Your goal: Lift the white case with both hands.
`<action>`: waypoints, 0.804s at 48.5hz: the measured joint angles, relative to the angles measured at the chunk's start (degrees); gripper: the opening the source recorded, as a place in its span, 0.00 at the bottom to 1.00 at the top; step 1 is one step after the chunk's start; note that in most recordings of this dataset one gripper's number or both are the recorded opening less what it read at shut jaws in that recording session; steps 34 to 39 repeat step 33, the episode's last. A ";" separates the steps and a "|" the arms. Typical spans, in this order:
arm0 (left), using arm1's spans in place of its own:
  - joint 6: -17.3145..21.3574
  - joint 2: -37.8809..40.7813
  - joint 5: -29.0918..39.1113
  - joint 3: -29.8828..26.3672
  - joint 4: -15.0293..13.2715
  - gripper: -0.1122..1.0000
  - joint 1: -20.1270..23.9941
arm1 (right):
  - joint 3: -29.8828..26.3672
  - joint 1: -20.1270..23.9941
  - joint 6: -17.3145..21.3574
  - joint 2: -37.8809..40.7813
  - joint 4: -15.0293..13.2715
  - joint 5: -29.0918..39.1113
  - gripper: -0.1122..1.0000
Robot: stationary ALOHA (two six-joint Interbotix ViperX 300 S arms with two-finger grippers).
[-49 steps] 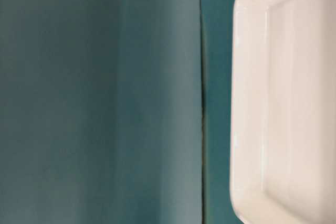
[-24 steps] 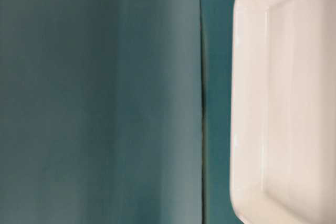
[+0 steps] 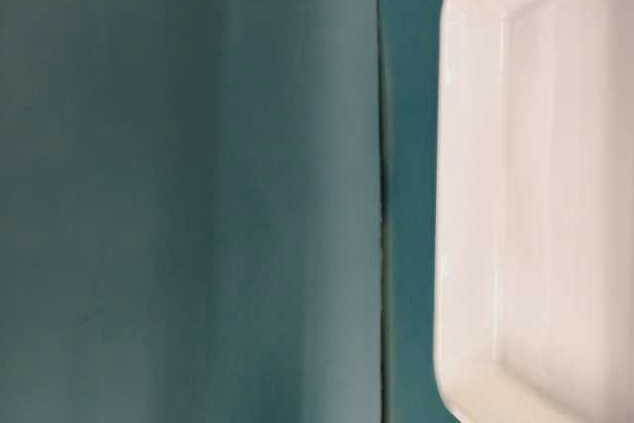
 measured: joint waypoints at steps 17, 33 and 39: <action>0.00 0.00 0.00 0.09 0.00 0.91 0.00 | -0.09 -0.09 0.00 -0.53 0.00 0.62 0.84; 0.00 0.00 0.00 0.35 0.00 0.91 0.00 | -0.09 -0.09 0.00 -0.62 0.00 0.70 0.84; 0.00 0.00 0.00 0.35 0.00 0.91 0.00 | -0.09 -0.09 0.00 -0.62 0.00 0.70 0.84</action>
